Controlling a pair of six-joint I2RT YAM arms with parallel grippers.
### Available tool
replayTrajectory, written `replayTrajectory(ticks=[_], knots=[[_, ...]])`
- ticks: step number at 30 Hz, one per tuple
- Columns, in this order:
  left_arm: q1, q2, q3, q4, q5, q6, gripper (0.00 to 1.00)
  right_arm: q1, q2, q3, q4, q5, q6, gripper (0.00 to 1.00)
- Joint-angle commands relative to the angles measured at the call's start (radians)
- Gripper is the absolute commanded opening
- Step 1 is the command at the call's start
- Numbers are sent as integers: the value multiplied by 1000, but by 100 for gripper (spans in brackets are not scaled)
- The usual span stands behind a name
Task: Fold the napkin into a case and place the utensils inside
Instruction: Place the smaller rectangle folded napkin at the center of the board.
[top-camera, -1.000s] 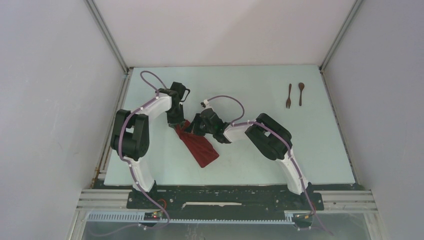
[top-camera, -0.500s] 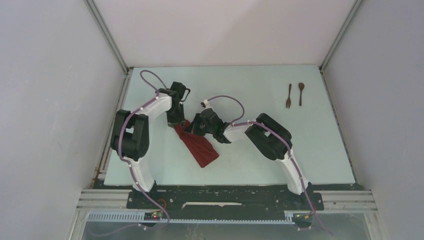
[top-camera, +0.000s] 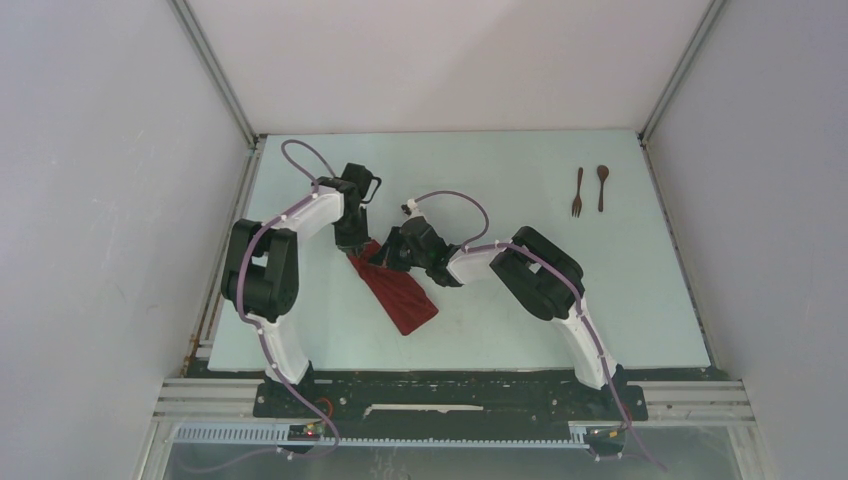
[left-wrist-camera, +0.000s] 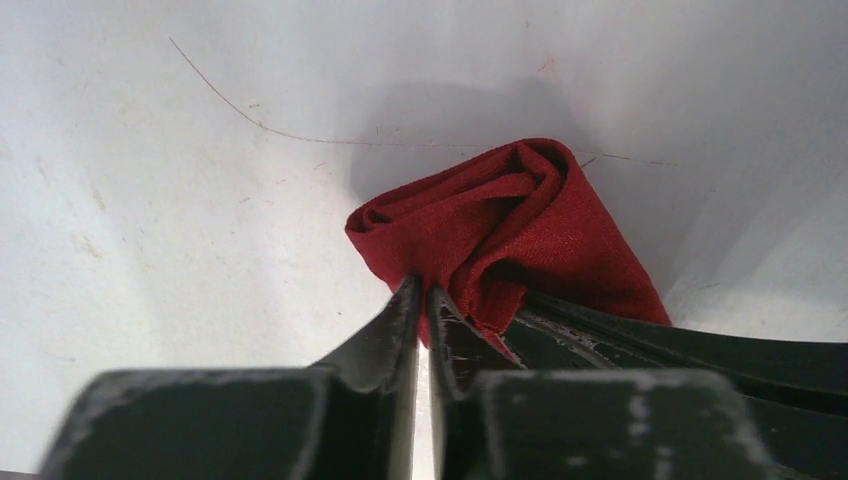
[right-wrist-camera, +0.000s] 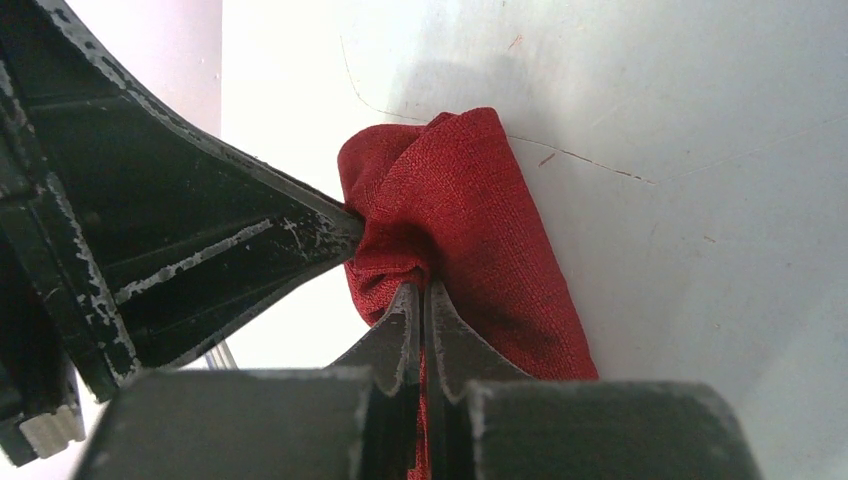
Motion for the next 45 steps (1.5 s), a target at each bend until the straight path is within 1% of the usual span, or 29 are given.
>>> replayTrajectory(ticks=[1,2,3,8,12,15,17,18,22,24,28,31,35,38,40,41,43,45], knots=[[-7,-29,30,9,-26,18,5,4,-10,25,-3,16,-35,0],[-6,-41,29,13,-33,18,1,5,-11,33,-11,19,-44,0],[-6,-49,29,14,-37,20,0,8,-12,36,-15,20,-51,0],[-6,-104,-2,27,-39,39,0,31,-20,82,-48,32,-144,0],[5,-154,-48,52,-11,53,0,41,-17,92,-13,39,-196,0],[44,-164,-70,59,89,44,0,30,-6,90,33,19,-188,0],[74,-176,-85,69,129,34,0,27,-5,100,39,12,-196,0],[83,-182,-90,75,138,36,0,28,0,118,18,7,-212,0],[130,-173,-115,87,278,30,0,48,26,153,-15,-17,-270,0],[146,-177,-144,111,316,14,0,73,65,206,-94,-13,-300,0],[150,-184,-156,117,335,-3,0,123,134,252,-160,23,-280,0],[154,-212,-172,129,328,-22,0,116,189,331,-224,-14,-237,0],[180,-226,-173,132,310,-31,0,127,157,260,-188,18,-221,0],[201,-214,-171,133,328,-43,0,108,145,236,-116,-74,-237,0],[209,-203,-173,126,335,-42,0,81,121,197,-60,-137,-228,12],[211,-199,-175,121,332,-38,0,64,109,179,-27,-192,-210,18],[219,-202,-186,120,317,-33,0,32,95,149,16,-254,-167,32],[223,-204,-194,120,313,-30,0,18,98,136,56,-302,-132,39]])
